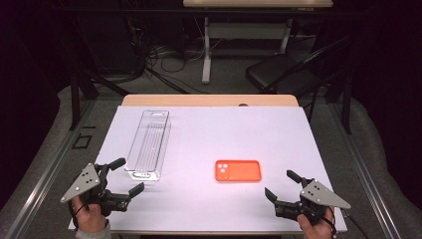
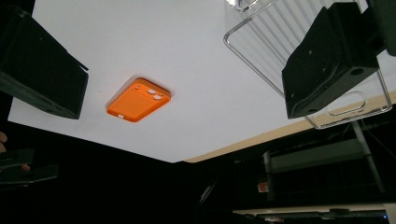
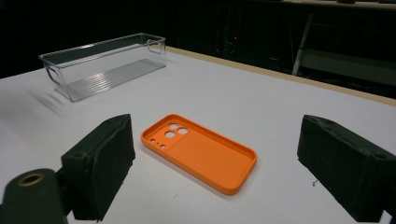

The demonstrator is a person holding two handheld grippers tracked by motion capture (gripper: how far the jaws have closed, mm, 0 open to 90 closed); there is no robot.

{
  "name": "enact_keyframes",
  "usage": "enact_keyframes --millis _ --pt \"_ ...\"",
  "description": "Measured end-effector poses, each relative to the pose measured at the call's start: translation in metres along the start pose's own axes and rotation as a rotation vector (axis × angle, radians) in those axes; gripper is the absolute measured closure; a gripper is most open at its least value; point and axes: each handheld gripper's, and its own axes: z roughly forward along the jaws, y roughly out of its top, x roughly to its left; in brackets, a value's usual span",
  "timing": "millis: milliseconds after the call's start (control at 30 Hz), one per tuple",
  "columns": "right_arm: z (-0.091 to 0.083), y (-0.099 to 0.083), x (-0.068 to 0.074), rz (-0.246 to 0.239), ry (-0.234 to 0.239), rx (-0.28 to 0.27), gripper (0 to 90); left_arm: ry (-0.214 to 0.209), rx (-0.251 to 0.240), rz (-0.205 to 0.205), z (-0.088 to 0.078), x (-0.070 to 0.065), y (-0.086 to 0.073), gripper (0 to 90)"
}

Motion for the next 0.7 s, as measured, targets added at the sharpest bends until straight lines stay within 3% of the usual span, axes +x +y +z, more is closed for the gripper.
enact_keyframes --millis 167,333,433,700 --pt "0.001 0.002 0.001 0.009 0.004 0.006 10.6 -0.004 0.003 -0.002 0.003 0.001 0.004 0.5" --pt "0.009 0.006 0.001 0.010 0.011 0.058 10.7 -0.013 0.025 -0.075 0.014 0.008 0.014 0.4" --pt "0.010 0.010 0.003 -0.005 0.014 0.075 10.7 -0.018 0.039 -0.093 0.021 0.014 0.019 0.5" --pt "0.015 0.015 -0.002 0.004 0.018 0.112 10.7 -0.033 0.076 -0.104 0.033 0.025 0.032 0.5"
